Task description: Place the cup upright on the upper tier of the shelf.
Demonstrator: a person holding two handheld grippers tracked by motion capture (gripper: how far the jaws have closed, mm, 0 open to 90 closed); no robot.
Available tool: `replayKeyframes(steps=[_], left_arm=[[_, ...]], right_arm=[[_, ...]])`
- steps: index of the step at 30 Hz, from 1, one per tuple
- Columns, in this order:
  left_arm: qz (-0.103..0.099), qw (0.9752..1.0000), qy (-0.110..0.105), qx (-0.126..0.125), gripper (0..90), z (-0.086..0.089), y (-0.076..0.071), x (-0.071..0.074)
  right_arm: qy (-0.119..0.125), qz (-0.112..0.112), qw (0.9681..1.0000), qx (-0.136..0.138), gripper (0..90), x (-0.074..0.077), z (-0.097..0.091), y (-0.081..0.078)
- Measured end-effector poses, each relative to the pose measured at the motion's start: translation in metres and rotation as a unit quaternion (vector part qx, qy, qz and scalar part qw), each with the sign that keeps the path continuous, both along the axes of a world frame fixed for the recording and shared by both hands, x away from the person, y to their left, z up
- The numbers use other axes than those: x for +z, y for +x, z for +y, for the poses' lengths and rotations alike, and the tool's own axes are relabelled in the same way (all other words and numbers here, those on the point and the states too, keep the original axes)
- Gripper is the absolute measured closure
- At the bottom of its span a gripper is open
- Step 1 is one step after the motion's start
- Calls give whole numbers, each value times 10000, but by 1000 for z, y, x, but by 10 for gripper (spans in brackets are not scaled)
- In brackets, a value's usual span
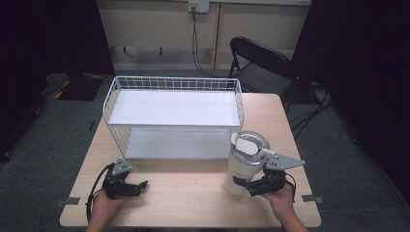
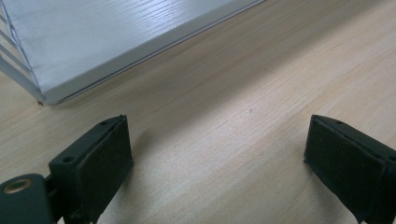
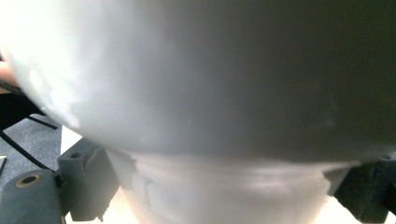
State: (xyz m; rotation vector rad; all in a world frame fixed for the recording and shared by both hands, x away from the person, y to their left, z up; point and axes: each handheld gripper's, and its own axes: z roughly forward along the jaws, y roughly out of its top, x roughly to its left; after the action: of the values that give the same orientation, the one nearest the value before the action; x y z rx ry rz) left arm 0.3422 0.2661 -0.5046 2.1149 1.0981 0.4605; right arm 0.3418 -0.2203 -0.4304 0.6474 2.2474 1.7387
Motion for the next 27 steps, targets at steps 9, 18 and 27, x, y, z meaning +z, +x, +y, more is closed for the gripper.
replayKeyframes(steps=[9,18,27], left_arm=[[3,10000,-5,5,69,0,0,0],[3,10000,-6,6,68,0,0,0],[1,10000,4,-2,69,0,0,0]], right_arm=[[42,-41,9999,94,94,21,11,7],[-18,-54,9997,223,94,38,24,13],[-63,-113,9992,369,93,55,41,19]])
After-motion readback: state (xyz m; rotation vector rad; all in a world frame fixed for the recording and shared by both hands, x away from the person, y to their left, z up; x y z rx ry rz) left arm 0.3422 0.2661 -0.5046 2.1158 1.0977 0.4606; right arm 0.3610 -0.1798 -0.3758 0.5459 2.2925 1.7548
